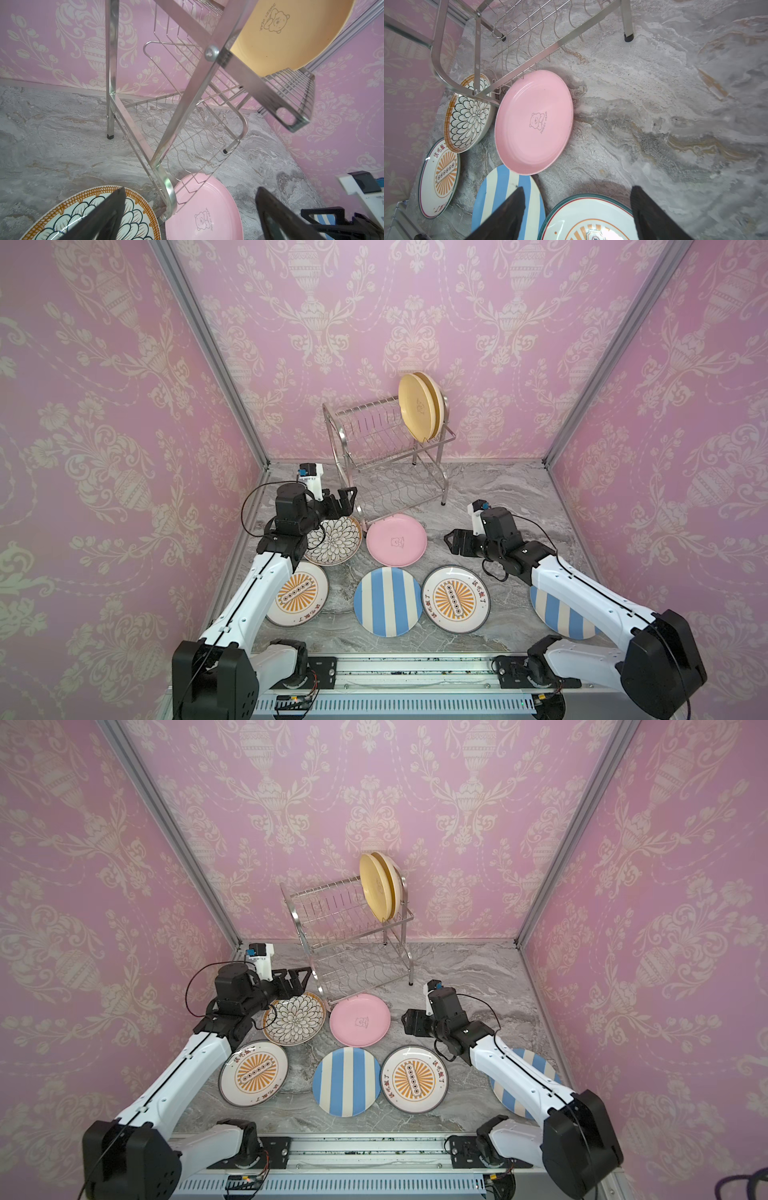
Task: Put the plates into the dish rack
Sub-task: 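Move the right gripper down to the rim of the pink bear plate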
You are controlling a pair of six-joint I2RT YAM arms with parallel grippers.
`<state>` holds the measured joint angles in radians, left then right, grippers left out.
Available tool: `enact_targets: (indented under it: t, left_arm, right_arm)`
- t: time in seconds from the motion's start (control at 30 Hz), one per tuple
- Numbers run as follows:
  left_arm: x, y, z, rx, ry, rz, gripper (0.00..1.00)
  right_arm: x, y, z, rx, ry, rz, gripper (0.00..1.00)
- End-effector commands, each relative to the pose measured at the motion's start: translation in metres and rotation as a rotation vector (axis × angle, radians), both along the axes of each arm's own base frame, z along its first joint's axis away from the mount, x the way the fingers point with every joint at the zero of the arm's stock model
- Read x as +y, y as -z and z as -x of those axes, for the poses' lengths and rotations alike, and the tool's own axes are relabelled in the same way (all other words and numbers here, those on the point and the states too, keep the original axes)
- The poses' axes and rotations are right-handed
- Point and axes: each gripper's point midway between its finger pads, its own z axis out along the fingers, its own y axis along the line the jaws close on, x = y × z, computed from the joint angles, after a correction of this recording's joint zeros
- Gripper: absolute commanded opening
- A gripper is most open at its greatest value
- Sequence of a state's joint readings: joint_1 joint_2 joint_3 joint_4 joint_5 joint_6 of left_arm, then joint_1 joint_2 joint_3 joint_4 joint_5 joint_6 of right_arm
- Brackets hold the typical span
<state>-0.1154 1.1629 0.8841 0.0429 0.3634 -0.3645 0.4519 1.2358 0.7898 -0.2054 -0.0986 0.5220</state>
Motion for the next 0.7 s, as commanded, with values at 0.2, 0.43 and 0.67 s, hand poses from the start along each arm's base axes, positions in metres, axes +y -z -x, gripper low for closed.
enact_targets:
  t: [0.2, 0.43, 0.67]
  left_arm:
    - [-0.004, 0.020, 0.014, 0.040, 0.004, 0.005, 0.99]
    - [-0.003, 0.022, 0.009, 0.036, 0.010, -0.055, 0.99]
    - [-0.009, 0.028, 0.007, 0.043, 0.046, -0.043, 0.99]
  right_arm:
    - [0.024, 0.029, -0.017, 0.049, -0.074, -0.042, 0.74]
    - [0.042, 0.055, -0.035, 0.103, -0.110, -0.085, 0.68]
    - [0.049, 0.062, -0.042, 0.118, -0.108, -0.122, 0.65]
